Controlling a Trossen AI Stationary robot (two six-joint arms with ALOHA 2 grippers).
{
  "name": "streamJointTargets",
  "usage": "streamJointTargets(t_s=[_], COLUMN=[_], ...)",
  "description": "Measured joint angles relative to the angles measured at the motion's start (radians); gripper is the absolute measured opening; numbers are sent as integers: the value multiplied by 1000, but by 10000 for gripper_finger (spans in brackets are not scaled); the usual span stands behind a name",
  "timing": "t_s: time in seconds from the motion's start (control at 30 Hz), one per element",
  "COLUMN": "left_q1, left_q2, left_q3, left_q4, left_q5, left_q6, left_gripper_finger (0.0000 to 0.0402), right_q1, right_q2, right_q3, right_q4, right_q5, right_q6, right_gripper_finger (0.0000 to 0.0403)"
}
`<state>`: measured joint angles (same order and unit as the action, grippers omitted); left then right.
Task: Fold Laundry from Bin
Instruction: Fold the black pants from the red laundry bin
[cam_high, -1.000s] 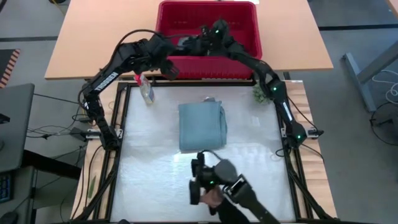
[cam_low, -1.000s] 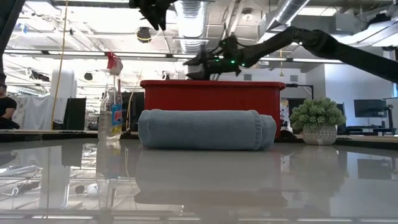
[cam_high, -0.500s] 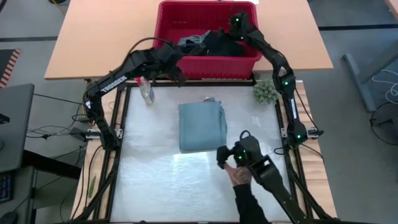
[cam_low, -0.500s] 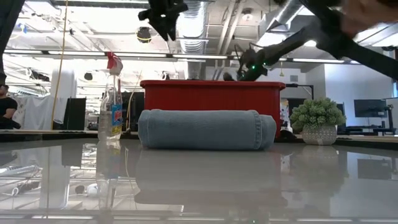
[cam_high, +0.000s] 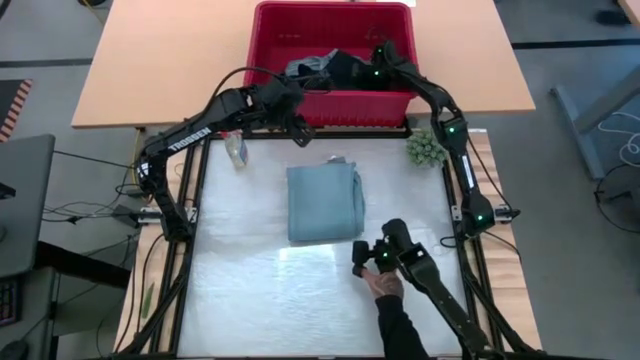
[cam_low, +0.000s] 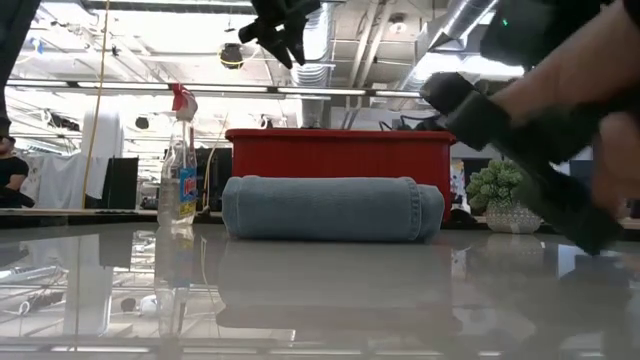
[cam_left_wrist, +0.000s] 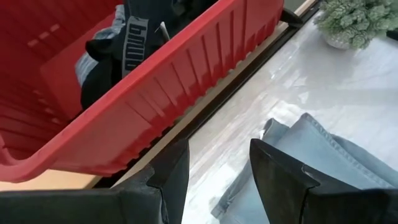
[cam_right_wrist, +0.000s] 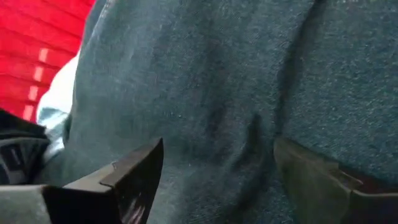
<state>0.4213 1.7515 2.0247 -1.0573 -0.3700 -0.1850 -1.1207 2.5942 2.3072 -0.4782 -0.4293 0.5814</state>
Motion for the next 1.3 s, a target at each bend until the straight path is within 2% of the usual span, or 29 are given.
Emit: streamJointTargets(t_s=[0.13,0.27,0.37,0.5,0.53,0.73,0.9,1.03,1.3], left_q1=[0,0,-2,-9,-11,-15,-15,-14,-14], left_q2=[0,0,0,0,0,0,0,0,0], left_q3=[0,0,0,0,0,0,0,0,0], left_q4=[-3,-4,-8,-8,-8,-7,-8,-8,-9], left_q5=[0,1,2,0,-1,-12,-28,-40,-81], left_q6=[-5,-17,-24,-22,-20,-10,5,16,81], left_gripper_finger=[157,157,157,157,157,157,157,157,157], right_q1=[15,8,-1,3,4,1,-8,-10,14], right_q2=[7,16,40,61,57,2,-119,-213,-293], right_q3=[49,50,53,48,48,43,43,50,45], right_q4=[-20,-10,23,111,148,328,450,468,466], right_q5=[59,23,-85,-256,-282,-317,-327,-329,-333], right_q6=[-37,-7,30,47,46,79,77,35,-102], right_gripper_finger=[323,281,199,41,25,19,19,19,19])
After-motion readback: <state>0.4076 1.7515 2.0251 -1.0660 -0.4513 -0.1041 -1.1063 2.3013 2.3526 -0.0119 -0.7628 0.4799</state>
